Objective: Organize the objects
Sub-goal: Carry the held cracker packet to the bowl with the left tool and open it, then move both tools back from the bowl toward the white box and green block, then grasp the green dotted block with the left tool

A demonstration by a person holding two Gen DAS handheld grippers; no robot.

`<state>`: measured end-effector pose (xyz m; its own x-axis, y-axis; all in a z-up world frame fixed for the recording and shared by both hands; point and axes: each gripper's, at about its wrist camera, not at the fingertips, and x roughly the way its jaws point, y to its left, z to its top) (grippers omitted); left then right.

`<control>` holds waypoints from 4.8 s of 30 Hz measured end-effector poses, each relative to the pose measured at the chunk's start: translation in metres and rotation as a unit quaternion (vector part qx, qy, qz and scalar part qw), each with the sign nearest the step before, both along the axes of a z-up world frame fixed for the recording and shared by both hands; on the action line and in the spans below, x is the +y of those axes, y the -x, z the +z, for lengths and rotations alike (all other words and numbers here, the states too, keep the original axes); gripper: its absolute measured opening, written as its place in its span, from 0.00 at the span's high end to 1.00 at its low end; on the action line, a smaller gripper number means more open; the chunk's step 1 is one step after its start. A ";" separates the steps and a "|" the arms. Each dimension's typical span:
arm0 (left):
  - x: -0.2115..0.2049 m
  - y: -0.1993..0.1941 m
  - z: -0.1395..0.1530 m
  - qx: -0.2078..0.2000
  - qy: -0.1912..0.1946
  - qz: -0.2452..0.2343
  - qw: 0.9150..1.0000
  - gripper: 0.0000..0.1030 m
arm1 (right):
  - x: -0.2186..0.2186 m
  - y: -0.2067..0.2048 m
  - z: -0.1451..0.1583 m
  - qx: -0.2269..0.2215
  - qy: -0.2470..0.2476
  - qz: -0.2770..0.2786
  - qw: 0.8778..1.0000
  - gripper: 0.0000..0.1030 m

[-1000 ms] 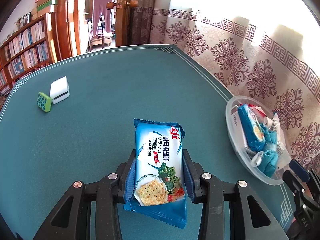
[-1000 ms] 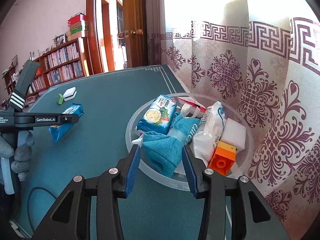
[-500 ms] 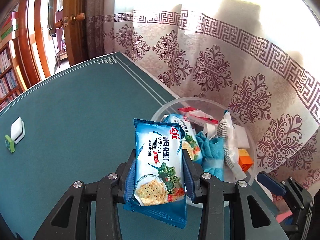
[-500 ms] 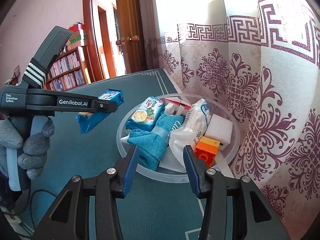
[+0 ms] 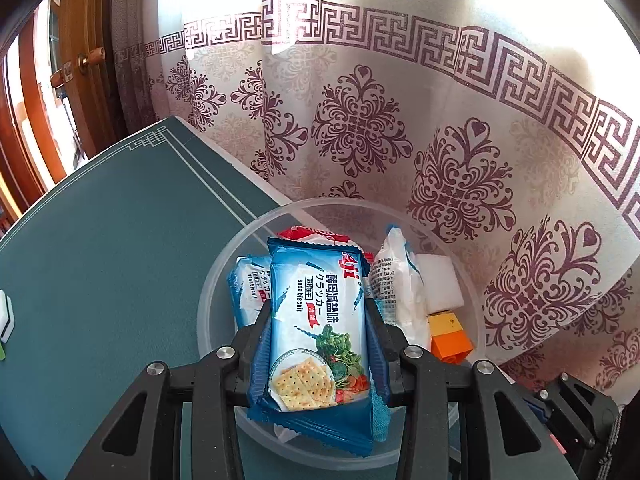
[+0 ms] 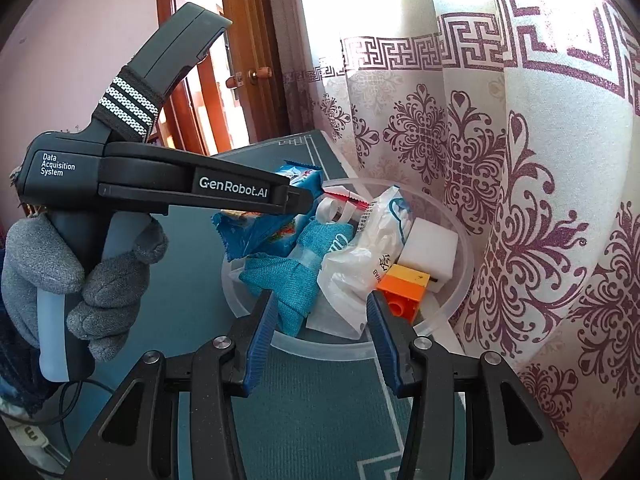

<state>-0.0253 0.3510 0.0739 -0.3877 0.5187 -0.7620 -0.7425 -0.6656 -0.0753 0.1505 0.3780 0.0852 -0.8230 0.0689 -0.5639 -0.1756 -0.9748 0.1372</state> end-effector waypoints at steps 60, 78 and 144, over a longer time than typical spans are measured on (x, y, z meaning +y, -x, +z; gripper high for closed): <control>-0.104 0.026 0.004 0.033 -0.046 0.124 0.991 0.08 | -0.024 0.010 0.000 0.003 -0.031 0.013 0.999 0.53; -0.221 0.073 -0.010 0.015 -0.046 0.257 0.965 0.08 | -0.101 0.071 0.010 0.011 -0.057 0.115 0.992 0.40; -0.353 0.216 -0.051 0.007 -0.013 0.441 0.897 0.58 | -0.182 0.177 -0.034 -0.062 -0.005 0.151 0.987 0.40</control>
